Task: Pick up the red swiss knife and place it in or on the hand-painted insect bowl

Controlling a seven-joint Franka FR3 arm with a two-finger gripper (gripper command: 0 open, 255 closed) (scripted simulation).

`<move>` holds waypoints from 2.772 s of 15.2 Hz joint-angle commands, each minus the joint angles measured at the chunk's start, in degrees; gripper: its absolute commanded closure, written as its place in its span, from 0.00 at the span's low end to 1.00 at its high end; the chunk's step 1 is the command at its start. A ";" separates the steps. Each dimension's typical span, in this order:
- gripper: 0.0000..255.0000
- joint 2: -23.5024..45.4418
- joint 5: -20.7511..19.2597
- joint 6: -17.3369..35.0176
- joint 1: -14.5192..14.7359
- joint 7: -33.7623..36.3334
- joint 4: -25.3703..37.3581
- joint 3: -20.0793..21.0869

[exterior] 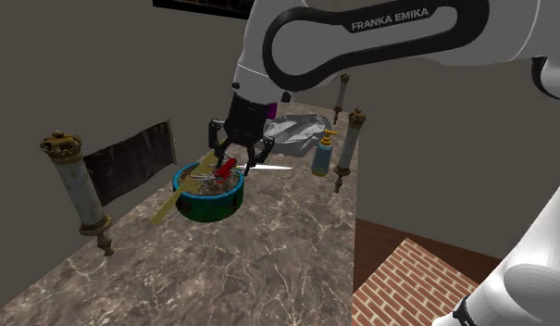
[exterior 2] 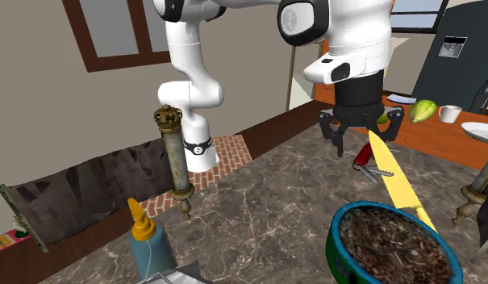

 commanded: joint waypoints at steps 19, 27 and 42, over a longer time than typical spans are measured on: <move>1.00 22.30 -12.66 -1.74 4.16 0.74 20.44 -4.36; 1.00 23.01 -13.05 1.37 4.07 0.72 17.94 -4.66; 0.00 20.00 -11.34 -4.30 2.77 -0.27 20.85 -3.84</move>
